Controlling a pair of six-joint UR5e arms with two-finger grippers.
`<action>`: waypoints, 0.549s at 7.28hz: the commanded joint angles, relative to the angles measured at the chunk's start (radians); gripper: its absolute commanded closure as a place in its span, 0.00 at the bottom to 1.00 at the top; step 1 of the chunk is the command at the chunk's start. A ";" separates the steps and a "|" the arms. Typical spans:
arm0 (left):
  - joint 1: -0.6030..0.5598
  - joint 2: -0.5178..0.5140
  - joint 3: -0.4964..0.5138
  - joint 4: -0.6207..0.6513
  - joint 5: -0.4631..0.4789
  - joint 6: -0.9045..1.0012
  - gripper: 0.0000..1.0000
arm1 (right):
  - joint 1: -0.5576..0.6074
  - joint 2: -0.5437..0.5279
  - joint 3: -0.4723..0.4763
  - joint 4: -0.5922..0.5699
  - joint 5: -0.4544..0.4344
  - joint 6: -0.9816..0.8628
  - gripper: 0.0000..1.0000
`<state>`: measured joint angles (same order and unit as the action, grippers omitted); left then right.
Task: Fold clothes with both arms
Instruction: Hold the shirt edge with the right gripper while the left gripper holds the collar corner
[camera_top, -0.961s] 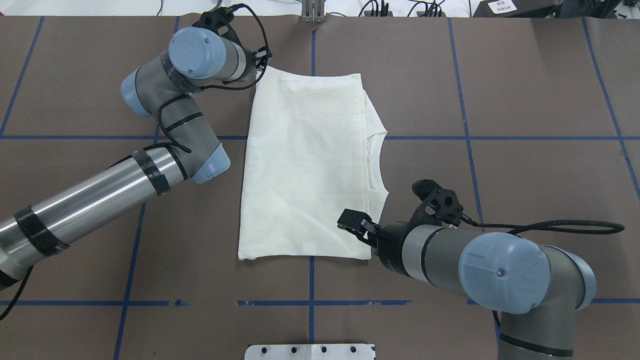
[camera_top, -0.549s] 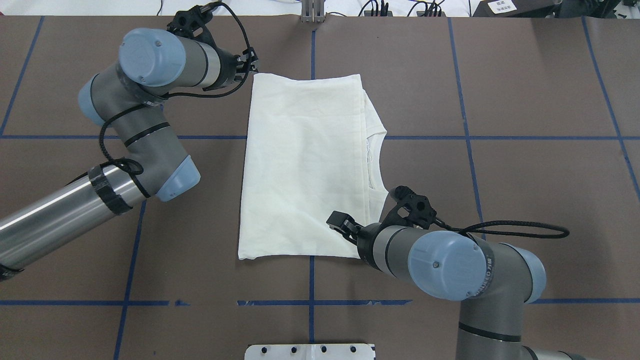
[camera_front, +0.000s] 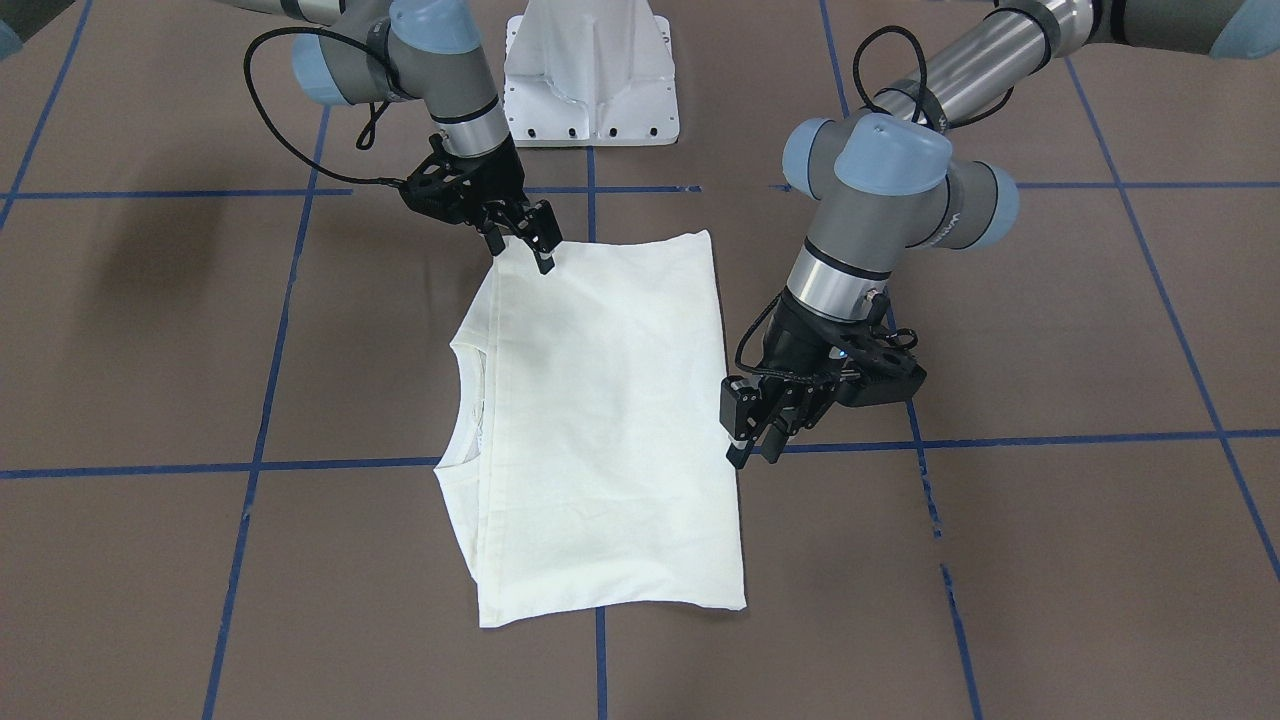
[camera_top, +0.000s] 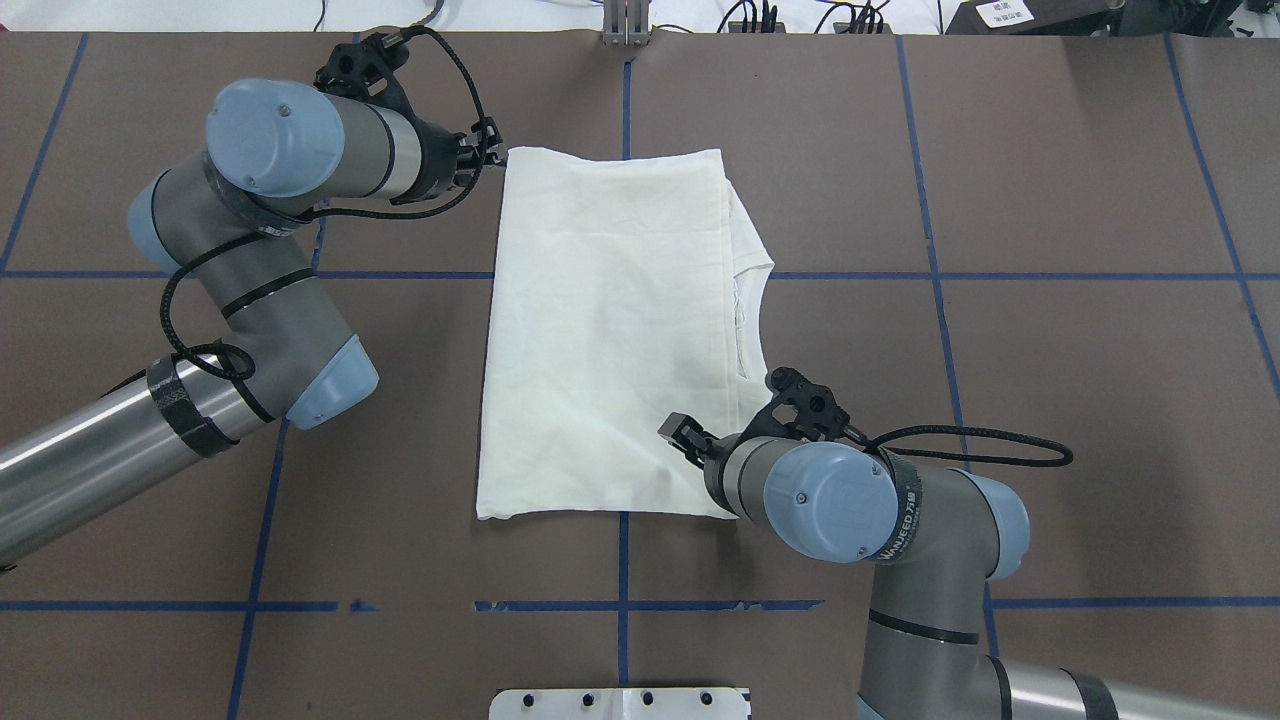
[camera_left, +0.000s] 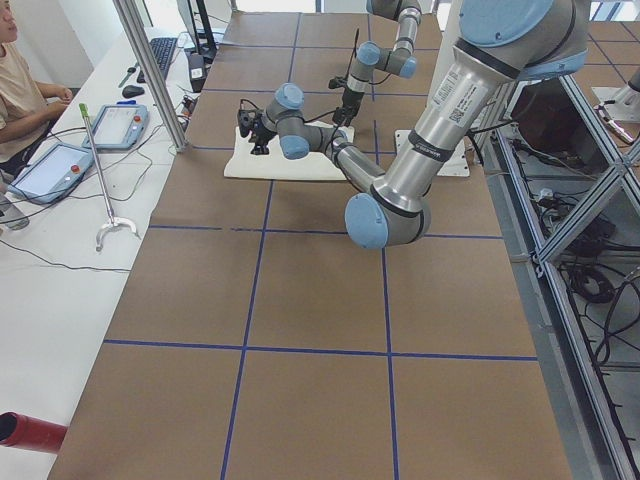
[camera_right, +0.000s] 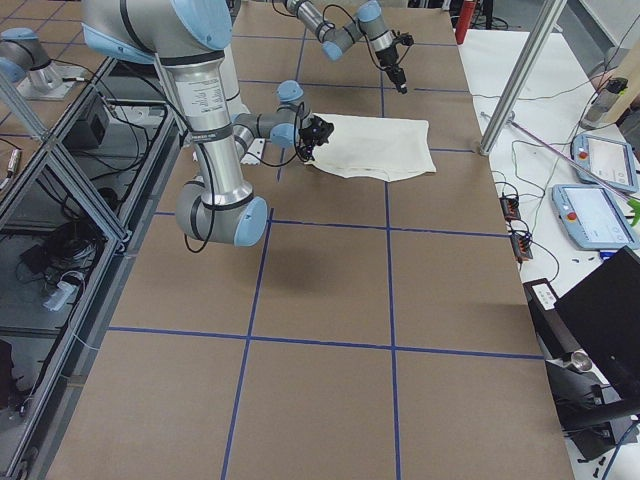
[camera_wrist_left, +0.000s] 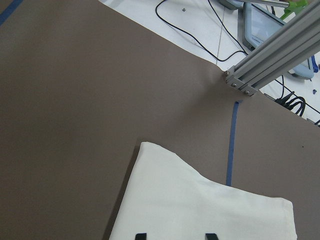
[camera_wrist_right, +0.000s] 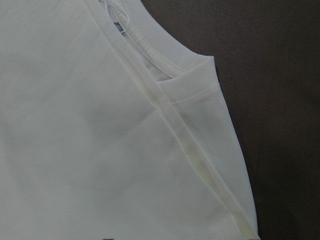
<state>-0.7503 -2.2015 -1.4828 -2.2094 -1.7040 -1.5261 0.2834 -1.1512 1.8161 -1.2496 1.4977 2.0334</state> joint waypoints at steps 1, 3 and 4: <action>0.003 0.000 0.003 -0.001 0.001 0.000 0.50 | 0.000 -0.007 -0.001 -0.001 0.006 0.001 0.09; 0.009 0.000 0.004 -0.001 0.001 0.000 0.50 | -0.004 -0.008 -0.006 -0.001 0.010 0.002 0.11; 0.009 0.000 0.004 -0.003 0.001 0.000 0.50 | -0.007 -0.010 -0.007 -0.001 0.010 0.004 0.12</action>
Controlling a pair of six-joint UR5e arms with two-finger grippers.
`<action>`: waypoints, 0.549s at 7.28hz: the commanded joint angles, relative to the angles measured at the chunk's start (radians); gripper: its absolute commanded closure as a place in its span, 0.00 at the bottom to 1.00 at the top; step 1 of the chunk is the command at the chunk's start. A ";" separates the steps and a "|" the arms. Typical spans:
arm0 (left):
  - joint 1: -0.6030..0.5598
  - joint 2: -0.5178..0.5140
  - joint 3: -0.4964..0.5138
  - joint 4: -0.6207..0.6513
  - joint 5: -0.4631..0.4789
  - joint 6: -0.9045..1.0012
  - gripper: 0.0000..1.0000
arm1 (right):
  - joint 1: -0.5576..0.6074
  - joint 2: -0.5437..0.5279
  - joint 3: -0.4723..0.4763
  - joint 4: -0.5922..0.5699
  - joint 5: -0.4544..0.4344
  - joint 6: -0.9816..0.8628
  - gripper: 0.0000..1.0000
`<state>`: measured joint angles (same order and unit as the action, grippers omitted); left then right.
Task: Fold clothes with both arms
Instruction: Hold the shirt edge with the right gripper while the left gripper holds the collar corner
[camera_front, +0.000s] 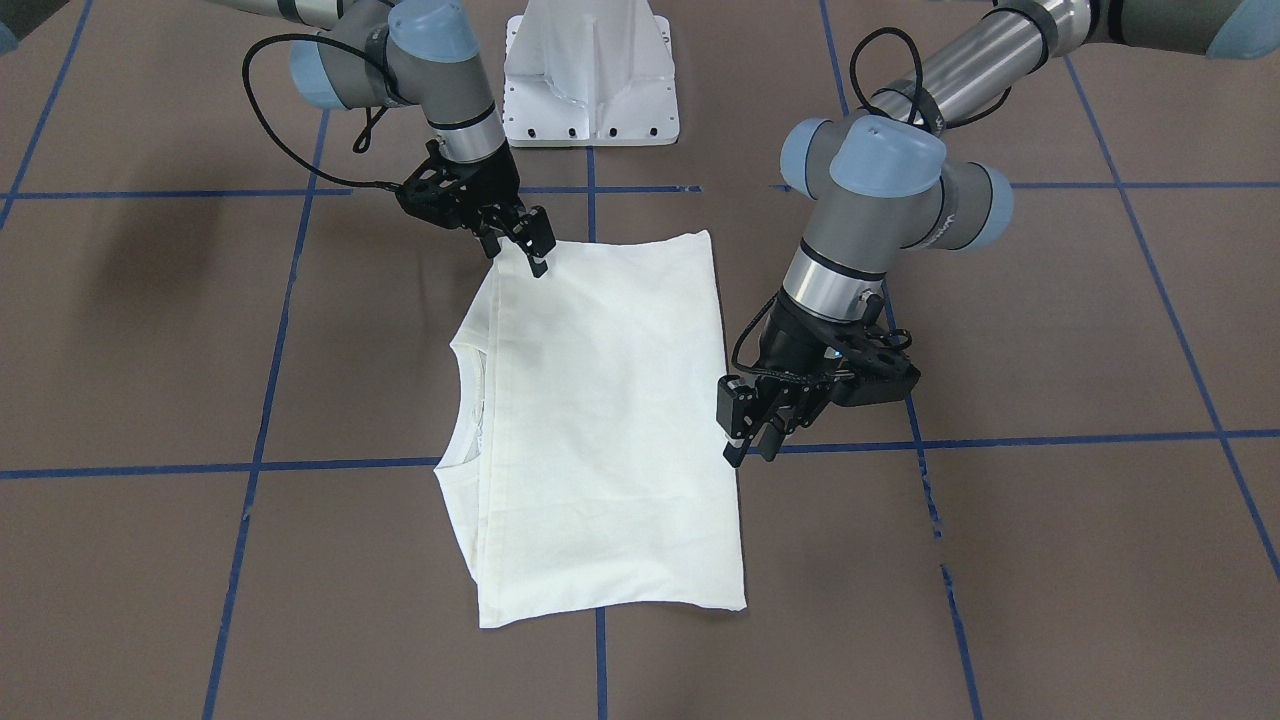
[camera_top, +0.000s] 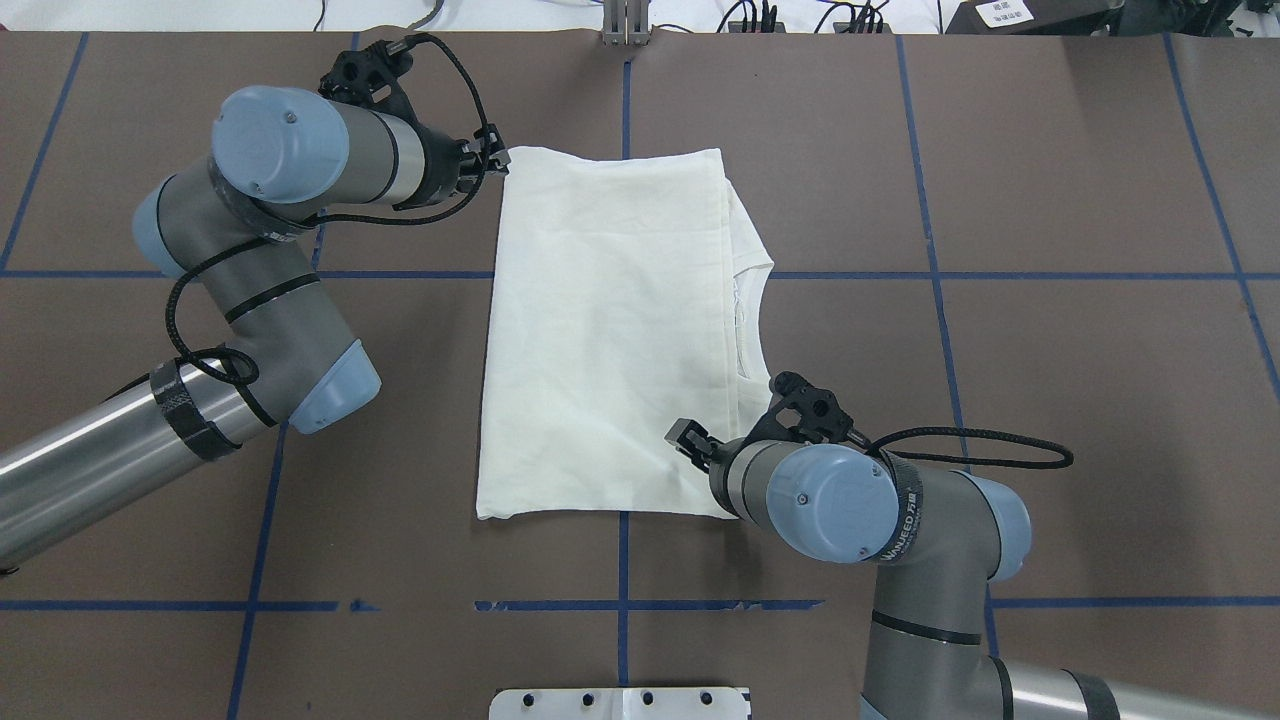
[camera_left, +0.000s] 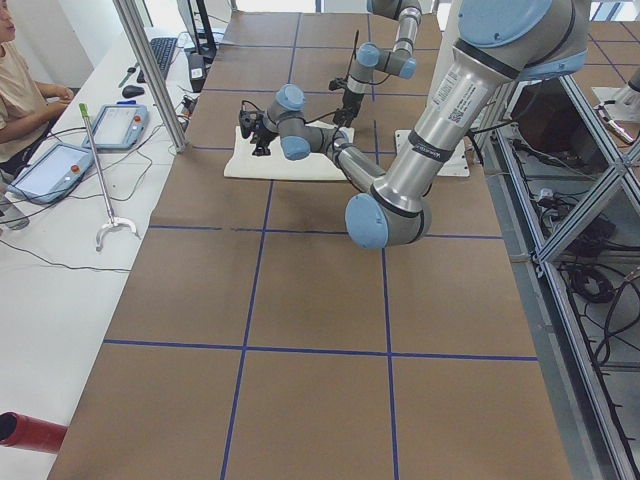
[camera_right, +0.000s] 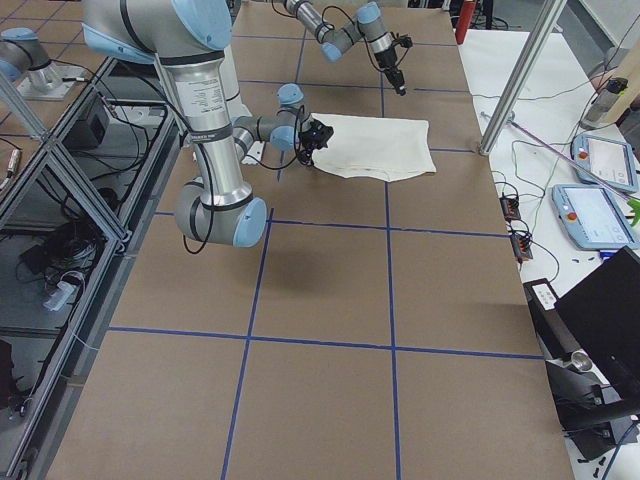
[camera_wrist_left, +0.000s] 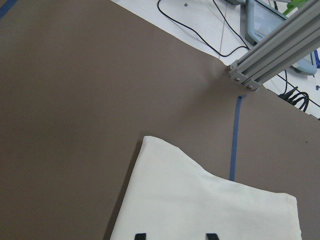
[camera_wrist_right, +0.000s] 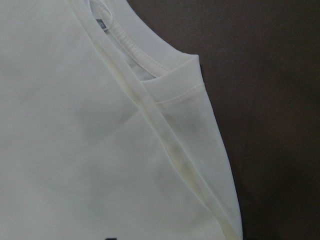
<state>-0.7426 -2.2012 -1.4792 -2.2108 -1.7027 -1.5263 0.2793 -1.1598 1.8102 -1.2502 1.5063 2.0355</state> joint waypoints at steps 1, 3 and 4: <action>0.002 0.001 0.000 -0.001 0.000 0.000 0.50 | -0.006 -0.001 -0.002 -0.002 0.002 0.002 0.14; 0.003 0.000 0.000 -0.001 0.000 -0.002 0.50 | -0.011 -0.008 -0.003 -0.002 0.002 0.002 0.14; 0.006 0.000 -0.001 -0.003 0.002 -0.009 0.50 | -0.014 -0.009 -0.003 -0.002 0.002 0.002 0.14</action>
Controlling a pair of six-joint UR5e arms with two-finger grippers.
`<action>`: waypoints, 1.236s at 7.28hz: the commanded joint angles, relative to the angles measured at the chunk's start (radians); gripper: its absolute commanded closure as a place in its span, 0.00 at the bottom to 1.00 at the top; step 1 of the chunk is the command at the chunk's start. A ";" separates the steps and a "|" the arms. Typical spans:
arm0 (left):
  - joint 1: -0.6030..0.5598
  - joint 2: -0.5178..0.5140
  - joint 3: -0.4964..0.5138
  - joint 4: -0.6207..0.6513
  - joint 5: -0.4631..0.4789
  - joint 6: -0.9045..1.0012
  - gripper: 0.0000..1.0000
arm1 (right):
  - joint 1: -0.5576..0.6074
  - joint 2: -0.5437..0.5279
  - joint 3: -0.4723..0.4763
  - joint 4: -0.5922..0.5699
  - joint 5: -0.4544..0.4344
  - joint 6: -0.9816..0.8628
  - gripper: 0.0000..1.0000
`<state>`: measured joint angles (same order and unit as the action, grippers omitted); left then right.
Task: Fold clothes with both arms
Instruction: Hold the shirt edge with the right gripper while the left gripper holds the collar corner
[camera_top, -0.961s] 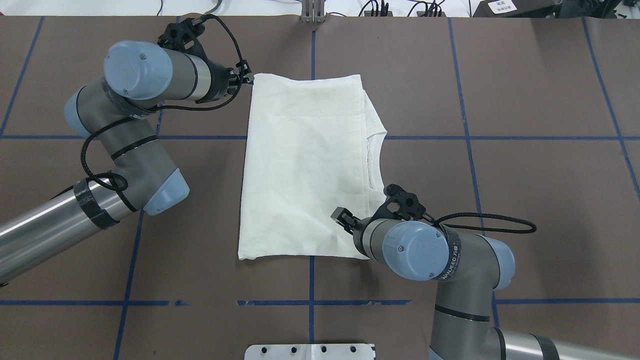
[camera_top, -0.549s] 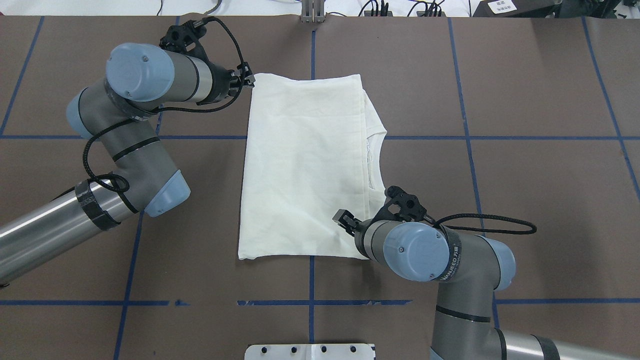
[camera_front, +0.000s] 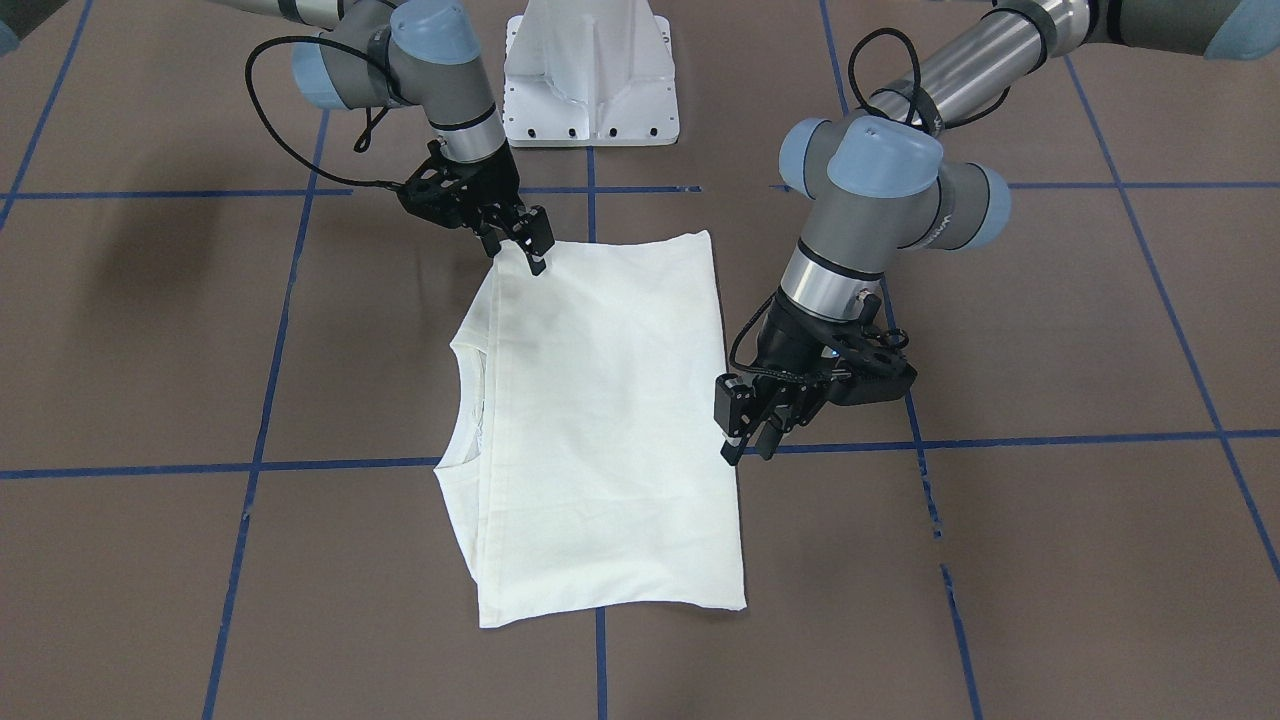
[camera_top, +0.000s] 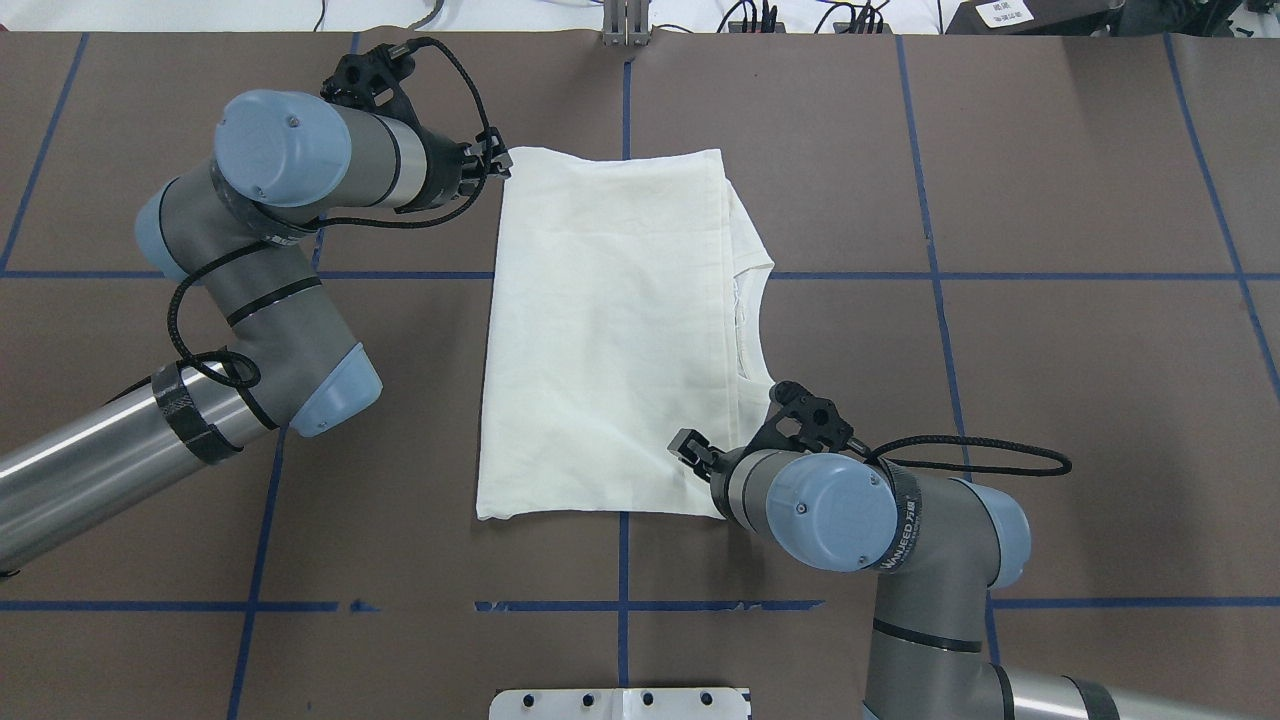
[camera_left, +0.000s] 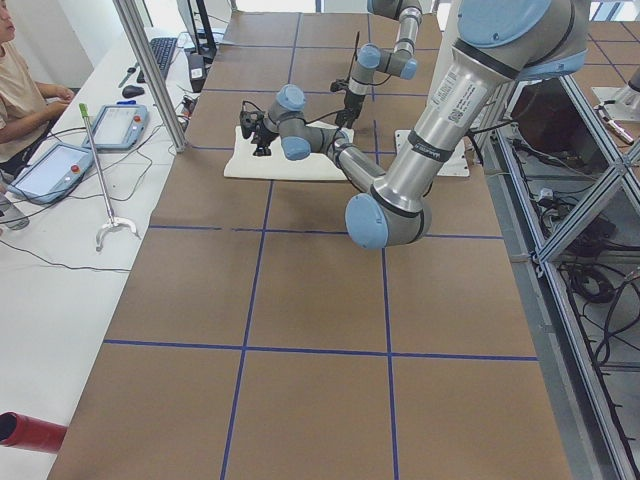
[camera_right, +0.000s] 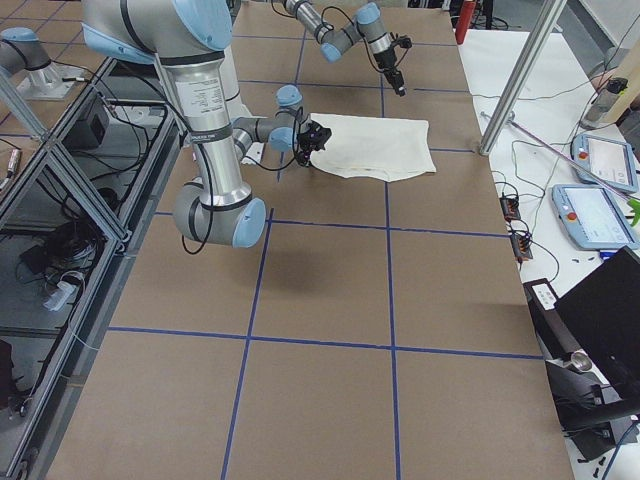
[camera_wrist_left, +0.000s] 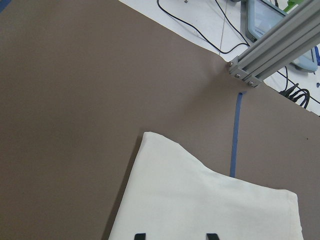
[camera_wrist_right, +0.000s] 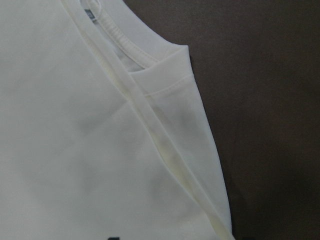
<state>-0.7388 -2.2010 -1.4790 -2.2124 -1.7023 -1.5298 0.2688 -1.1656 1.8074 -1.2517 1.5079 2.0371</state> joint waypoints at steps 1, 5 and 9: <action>0.006 0.000 -0.001 -0.003 0.001 -0.016 0.50 | -0.006 -0.005 0.000 0.000 0.000 -0.001 0.14; 0.006 0.001 -0.004 -0.003 0.001 -0.016 0.50 | -0.011 0.003 0.010 -0.051 0.000 -0.003 1.00; 0.007 0.001 -0.004 -0.003 0.001 -0.016 0.50 | -0.010 0.004 0.032 -0.051 0.000 -0.003 1.00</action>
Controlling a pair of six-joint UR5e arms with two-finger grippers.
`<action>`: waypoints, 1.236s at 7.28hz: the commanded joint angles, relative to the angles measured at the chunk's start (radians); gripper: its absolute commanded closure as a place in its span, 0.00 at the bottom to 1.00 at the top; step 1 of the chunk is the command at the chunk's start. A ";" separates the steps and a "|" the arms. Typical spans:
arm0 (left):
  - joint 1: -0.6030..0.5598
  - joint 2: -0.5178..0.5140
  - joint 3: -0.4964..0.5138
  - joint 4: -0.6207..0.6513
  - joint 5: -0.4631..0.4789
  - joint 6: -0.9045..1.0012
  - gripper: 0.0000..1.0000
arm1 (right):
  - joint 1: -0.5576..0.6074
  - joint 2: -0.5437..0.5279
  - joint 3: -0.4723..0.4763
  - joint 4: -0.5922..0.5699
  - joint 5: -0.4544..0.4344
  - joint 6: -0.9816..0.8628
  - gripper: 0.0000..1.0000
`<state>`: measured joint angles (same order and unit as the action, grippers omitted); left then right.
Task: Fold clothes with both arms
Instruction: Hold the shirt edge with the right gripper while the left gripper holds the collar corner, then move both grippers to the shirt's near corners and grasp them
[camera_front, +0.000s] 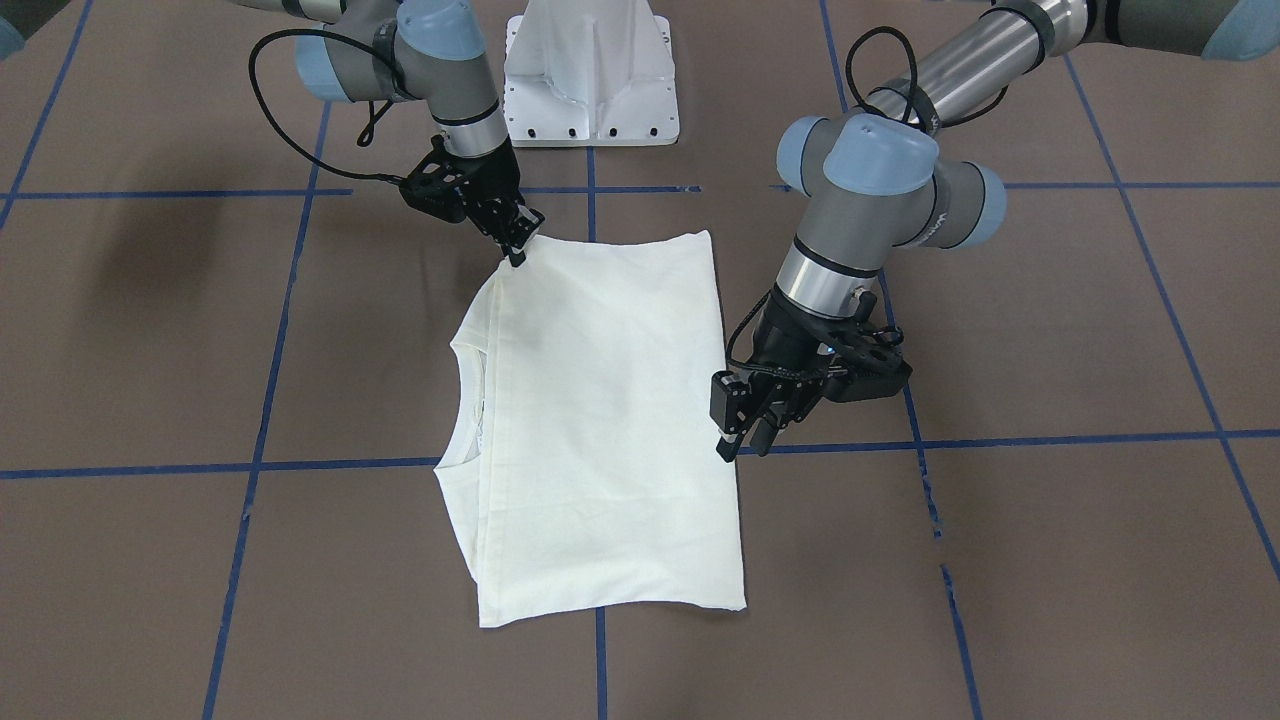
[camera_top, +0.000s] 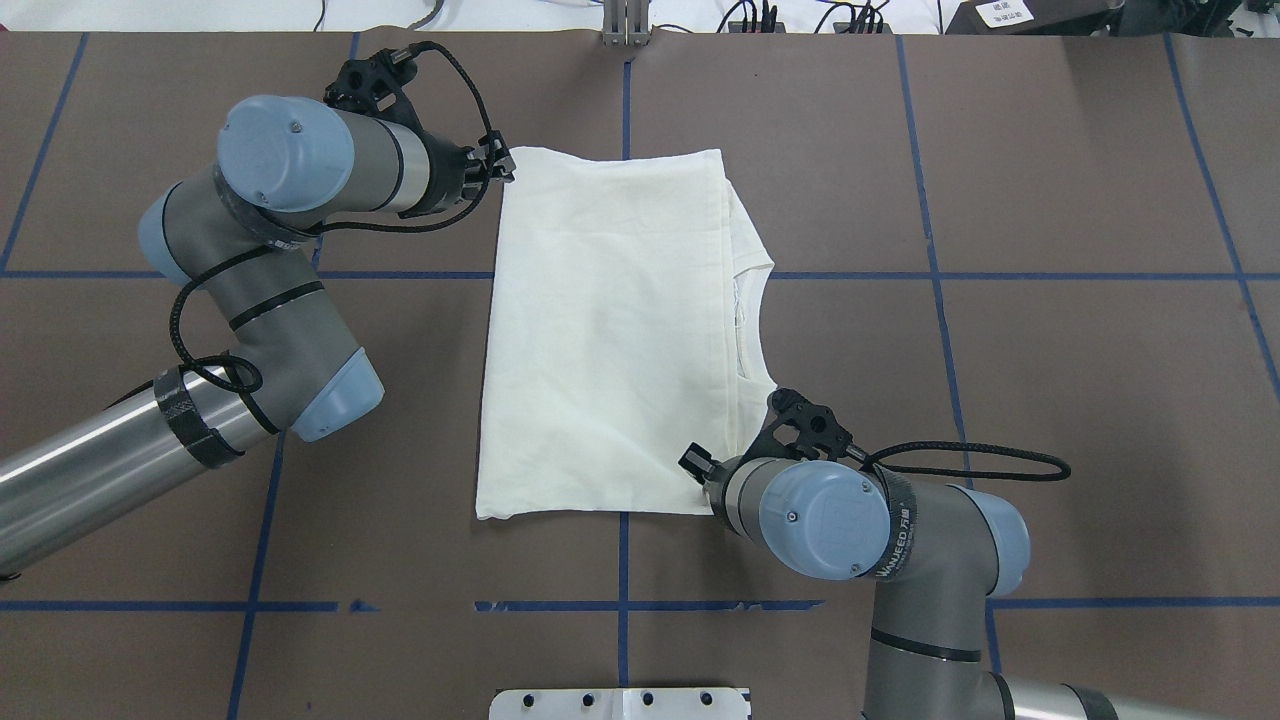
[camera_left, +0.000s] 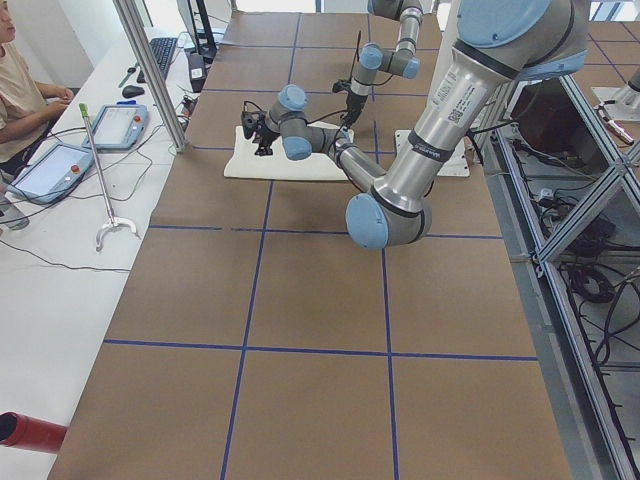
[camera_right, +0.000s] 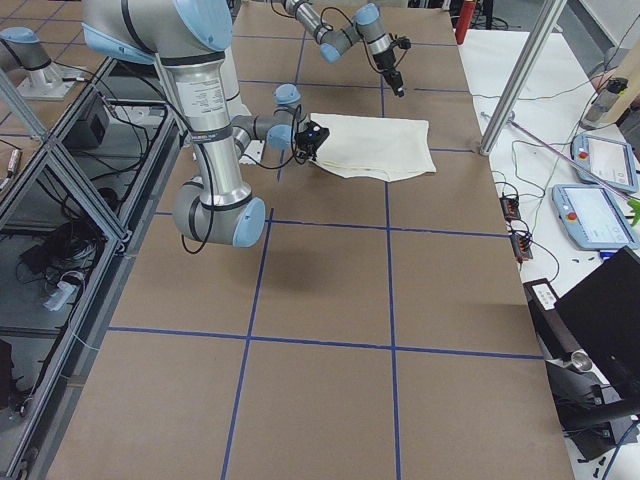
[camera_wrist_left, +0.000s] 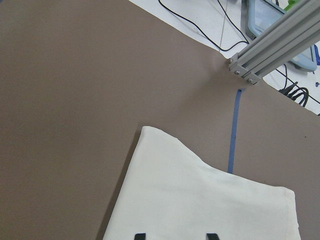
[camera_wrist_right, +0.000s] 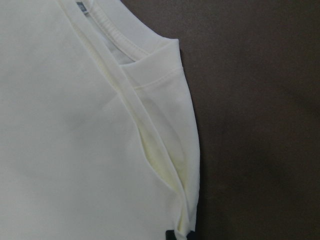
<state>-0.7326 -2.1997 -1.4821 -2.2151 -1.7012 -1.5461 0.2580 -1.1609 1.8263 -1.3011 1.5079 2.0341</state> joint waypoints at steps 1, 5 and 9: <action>0.004 0.041 -0.065 0.003 -0.003 -0.032 0.50 | 0.009 -0.017 0.057 -0.001 0.003 -0.002 1.00; 0.360 0.318 -0.444 0.092 0.177 -0.354 0.45 | 0.009 -0.069 0.110 0.005 0.006 -0.002 1.00; 0.522 0.347 -0.416 0.146 0.278 -0.422 0.39 | 0.006 -0.069 0.110 0.008 0.008 -0.005 1.00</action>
<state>-0.2354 -1.8461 -1.9180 -2.0798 -1.4412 -1.9626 0.2646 -1.2318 1.9358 -1.2934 1.5150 2.0302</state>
